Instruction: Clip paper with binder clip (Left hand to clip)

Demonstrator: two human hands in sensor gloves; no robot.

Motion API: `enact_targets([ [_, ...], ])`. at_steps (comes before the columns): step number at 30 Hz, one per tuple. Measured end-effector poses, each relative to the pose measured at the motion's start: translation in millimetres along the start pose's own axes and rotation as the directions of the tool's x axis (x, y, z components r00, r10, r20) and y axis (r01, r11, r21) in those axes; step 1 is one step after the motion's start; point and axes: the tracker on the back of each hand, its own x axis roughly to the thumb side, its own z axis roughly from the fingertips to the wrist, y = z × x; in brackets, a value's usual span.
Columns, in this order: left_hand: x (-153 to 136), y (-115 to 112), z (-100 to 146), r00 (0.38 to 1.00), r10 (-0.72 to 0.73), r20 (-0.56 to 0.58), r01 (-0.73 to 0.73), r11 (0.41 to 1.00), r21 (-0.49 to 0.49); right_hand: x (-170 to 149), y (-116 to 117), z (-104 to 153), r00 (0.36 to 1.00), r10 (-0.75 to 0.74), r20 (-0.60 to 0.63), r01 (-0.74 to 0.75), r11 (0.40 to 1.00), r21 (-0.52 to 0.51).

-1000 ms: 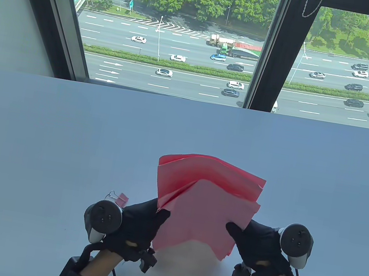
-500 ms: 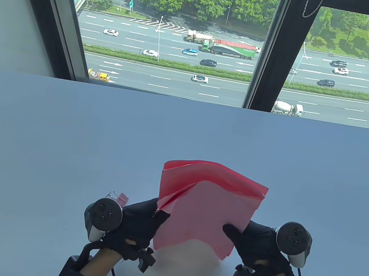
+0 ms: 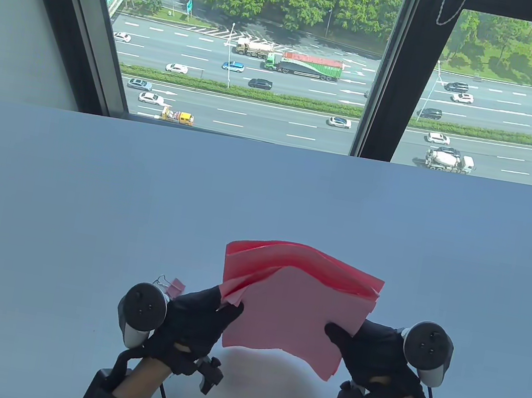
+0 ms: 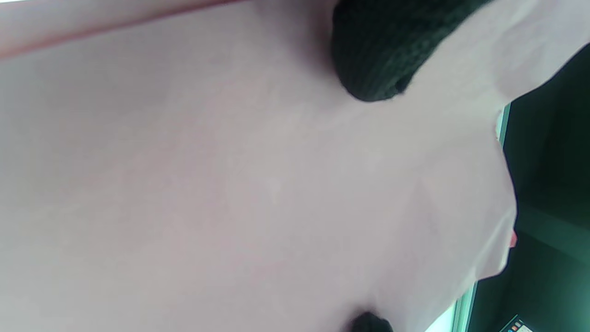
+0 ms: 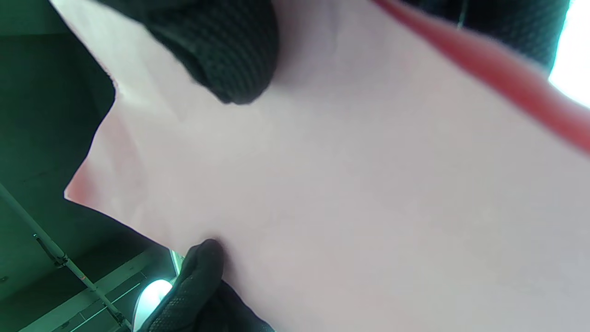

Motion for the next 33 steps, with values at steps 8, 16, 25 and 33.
enact_targets([
  [8, -12.9, -5.5, -0.6, 0.999, 0.004, -0.046, -0.005, 1.0, -0.029, -4.4, 1.8, 1.0, 0.998, 0.06, 0.0, -0.06, 0.998, -0.007],
  [16, -15.2, -8.2, -0.5, 0.997, -0.056, -0.052, 0.053, 0.997, -0.064, -11.2, 7.2, -0.1, 0.995, 0.09, -0.036, -0.088, 0.994, 0.06],
  [25, -14.8, -7.5, -0.4, 0.999, -0.032, -0.042, 0.03, 0.998, -0.056, -6.9, -1.7, 1.5, 0.998, 0.058, -0.005, -0.058, 0.998, -0.012],
  [33, -17.1, -9.1, -0.2, 0.988, -0.119, -0.1, 0.105, 0.985, -0.136, -5.1, 1.9, 1.7, 0.991, 0.134, -0.007, -0.134, 0.991, -0.003],
])
